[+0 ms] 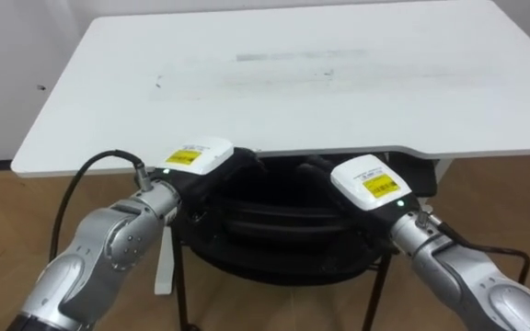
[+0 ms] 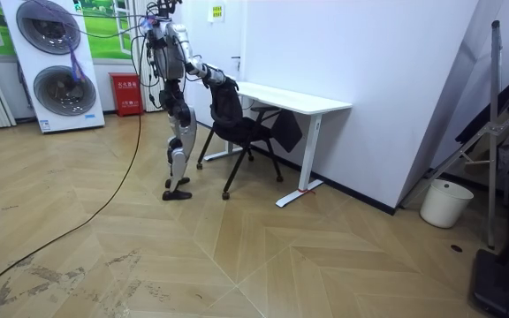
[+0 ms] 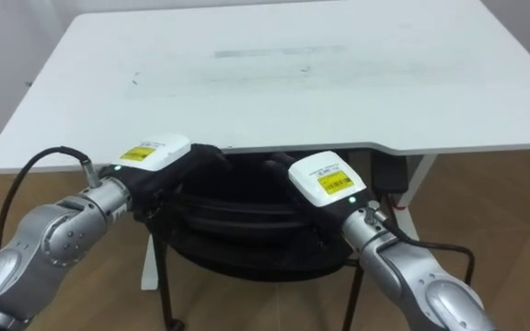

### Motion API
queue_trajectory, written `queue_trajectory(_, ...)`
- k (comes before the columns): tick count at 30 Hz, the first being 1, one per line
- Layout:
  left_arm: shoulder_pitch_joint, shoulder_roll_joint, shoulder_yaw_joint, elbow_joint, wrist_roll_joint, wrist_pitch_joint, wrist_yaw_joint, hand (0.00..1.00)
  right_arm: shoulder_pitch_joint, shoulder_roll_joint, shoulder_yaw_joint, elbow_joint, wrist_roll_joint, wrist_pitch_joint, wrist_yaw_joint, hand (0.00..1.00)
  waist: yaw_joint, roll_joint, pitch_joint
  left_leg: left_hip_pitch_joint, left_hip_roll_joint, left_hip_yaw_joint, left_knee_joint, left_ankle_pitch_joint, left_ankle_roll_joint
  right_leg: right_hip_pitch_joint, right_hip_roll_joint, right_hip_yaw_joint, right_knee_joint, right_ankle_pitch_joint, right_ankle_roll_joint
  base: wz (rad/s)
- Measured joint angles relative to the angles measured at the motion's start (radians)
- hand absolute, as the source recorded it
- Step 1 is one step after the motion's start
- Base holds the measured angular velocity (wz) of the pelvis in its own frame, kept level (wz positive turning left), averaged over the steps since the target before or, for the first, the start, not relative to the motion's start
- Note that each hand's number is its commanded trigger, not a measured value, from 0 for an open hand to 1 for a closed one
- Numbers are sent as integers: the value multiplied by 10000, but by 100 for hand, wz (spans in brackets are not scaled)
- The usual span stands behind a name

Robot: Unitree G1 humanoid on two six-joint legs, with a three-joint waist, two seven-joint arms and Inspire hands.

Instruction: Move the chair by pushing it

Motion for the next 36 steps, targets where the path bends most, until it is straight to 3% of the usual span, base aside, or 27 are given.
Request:
queue_trajectory(10, -15, 26, 61, -1, 4, 105, -29, 0, -166, 71, -169, -320, -57, 15, 913, 0, -95, -3, 12, -3, -6, 15, 6, 5, 7, -34, -9, -3, 40, 9, 0, 0)
queue_trajectory(14, -195, 167, 88, -3, 5, 70, -206, 0, -165, 12, -346, -651, -166, 3, 1356, 0, -113, -1, 20, -47, -12, -33, 12, 14, 20, -71, -12, -75, 45, 49, -58, 3)
queue_trajectory(16, -203, 349, 88, -29, 4, -66, -216, 0, -165, -37, -391, -743, -159, -17, 1424, 0, -116, -1, 28, -58, -14, -41, -4, 19, 25, -72, -12, -87, 44, 103, -129, 0)
queue_trajectory(19, -203, 927, 89, -440, 26, -365, -260, 0, -163, -406, -630, -1400, -226, -262, 1639, 0, -141, -5, 33, -38, -27, -79, -46, 27, 29, -70, -16, -89, 33, 140, -193, 0)
queue_trajectory(21, -203, 1298, 105, -671, 23, -665, -262, 0, -164, -908, -1197, -2173, -62, -746, 1728, 0, -136, -18, 48, -2, -39, -82, -119, 61, 34, -50, -19, -106, -3, 182, -243, 2)
queue_trajectory(23, -203, 1341, 283, -694, 27, -938, -260, 0, -133, -1015, -1542, -2151, 0, -1150, 1734, 0, -134, -45, 94, 0, -53, -142, -141, 98, 33, -18, 3, -103, -65, 222, -309, 6)
queue_trajectory(25, -202, 1397, 899, -772, 28, -1370, -260, 0, -25, -1067, -1989, -2153, -60, -1516, 1734, 0, -51, 4, 151, -54, -46, -136, -158, 147, 47, -55, 25, -94, -160, 298, -329, 3)
queue_trajectory(27, -202, 1976, 1835, -1001, 5, -1670, -36, 0, 262, -1128, -2440, -2155, 13, -1744, 1733, 0, -69, 37, 161, -62, -67, -122, -159, 178, 84, -44, -1, -126, -146, 281, -300, 12)
queue_trajectory(28, -202, 1990, 2141, -999, 26, -1627, 253, 0, 302, -1131, -2514, -2156, 25, -1788, 1733, 0, -82, 46, 167, -71, -67, -129, -158, 182, 91, -45, -6, -126, -145, 277, -293, 10)
queue_trajectory(30, -199, 1984, 3935, -1235, 433, -1390, 1545, 0, 539, -1186, -2983, -2235, 201, -2005, 1731, 0, -306, 46, 165, -108, -74, -168, -165, 197, 122, -49, -44, -172, -150, 283, -268, 7)
queue_trajectory(33, -96, 1980, 5774, -1382, 647, -1214, 2531, 0, 1048, -1616, -3968, -2763, 663, -2423, 1726, 0, -514, 82, 142, 7, -166, -95, -363, 223, 195, 18, -154, -199, -138, 293, -203, 0)
queue_trajectory(34, 13, 1980, 6018, -1382, 628, -1164, 2692, 0, 1113, -1722, -4085, -2805, 785, -2436, 1699, 0, -559, 81, 132, 47, -174, -50, -389, 217, 208, 45, -169, -186, -142, 296, -198, -15)
queue_trajectory(36, 611, 1941, 6644, -1352, 629, -1000, 3077, 0, 1361, -1695, -5325, -2814, 1450, -2222, 924, 0, -651, 101, 106, 202, -246, 14, -456, 177, 269, 124, -203, 5, -149, 299, -196, -17)
